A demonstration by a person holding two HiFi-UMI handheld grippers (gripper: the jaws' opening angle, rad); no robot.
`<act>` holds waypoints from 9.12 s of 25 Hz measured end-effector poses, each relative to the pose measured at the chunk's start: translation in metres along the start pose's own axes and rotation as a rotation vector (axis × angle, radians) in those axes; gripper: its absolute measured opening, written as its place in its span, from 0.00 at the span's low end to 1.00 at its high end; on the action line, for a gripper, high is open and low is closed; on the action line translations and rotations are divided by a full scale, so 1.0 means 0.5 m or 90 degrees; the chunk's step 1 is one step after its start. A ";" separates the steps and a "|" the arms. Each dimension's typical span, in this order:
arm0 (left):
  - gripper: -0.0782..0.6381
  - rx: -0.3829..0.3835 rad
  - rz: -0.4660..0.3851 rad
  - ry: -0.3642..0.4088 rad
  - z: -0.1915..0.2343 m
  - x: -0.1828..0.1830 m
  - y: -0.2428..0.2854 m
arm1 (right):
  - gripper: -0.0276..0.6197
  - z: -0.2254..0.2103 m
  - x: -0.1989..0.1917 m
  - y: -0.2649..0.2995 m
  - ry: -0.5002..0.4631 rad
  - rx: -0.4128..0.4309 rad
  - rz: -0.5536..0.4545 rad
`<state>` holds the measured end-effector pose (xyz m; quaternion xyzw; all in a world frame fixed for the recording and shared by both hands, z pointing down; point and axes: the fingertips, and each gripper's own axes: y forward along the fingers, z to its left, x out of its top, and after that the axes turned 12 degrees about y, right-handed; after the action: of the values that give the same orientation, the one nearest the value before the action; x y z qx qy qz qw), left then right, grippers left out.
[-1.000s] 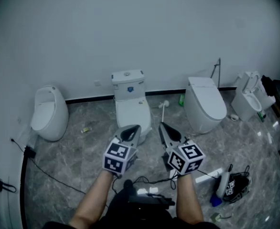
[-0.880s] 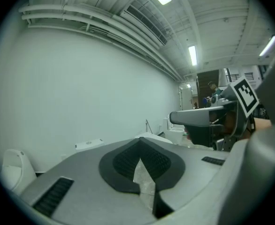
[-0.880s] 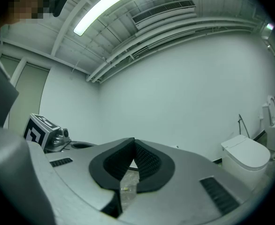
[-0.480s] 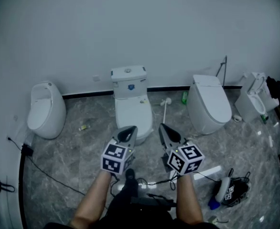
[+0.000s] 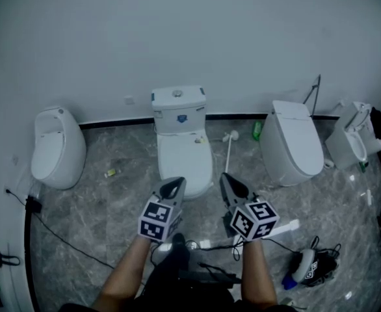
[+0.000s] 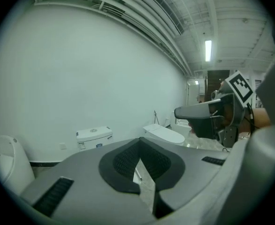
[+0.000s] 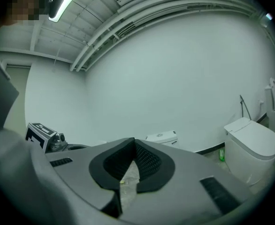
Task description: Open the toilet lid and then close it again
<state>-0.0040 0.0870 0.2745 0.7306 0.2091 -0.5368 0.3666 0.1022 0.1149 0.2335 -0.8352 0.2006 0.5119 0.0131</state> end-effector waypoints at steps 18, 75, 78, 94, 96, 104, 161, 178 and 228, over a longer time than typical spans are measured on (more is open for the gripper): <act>0.12 -0.023 0.152 -0.086 0.168 -0.311 0.193 | 0.06 -0.221 -0.156 0.238 0.044 -0.112 0.152; 0.52 -0.077 0.306 -0.436 0.084 -0.906 0.434 | 0.07 -0.498 -0.710 0.364 0.090 -0.094 0.391; 0.47 -0.085 0.307 -0.434 0.068 -0.899 0.436 | 0.11 -0.495 -0.718 0.351 0.112 -0.085 0.396; 0.43 -0.093 0.315 -0.417 0.074 -0.888 0.433 | 0.59 -0.612 -0.787 0.365 0.405 -0.159 0.353; 0.43 -0.093 0.317 -0.413 0.074 -0.889 0.433 | 0.59 -0.622 -0.788 0.371 0.443 -0.166 0.338; 0.41 -0.096 0.324 -0.405 0.074 -0.892 0.431 | 0.59 -0.625 -0.793 0.386 0.474 -0.165 0.323; 0.30 -0.183 0.413 -0.285 -0.006 -0.924 0.401 | 0.63 -0.627 -0.789 0.389 0.418 -0.224 0.399; 0.29 -0.178 0.404 -0.252 0.017 -0.893 0.384 | 0.53 -0.616 -0.702 0.408 0.451 -0.218 0.337; 0.12 -0.106 0.229 -0.163 0.167 -0.561 0.366 | 0.06 -0.375 -0.501 0.444 0.173 -0.120 0.337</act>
<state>-0.0230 -0.0694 0.5814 0.6494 0.0708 -0.5322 0.5385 0.0850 -0.0512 0.5790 -0.8123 0.3626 0.3973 -0.2254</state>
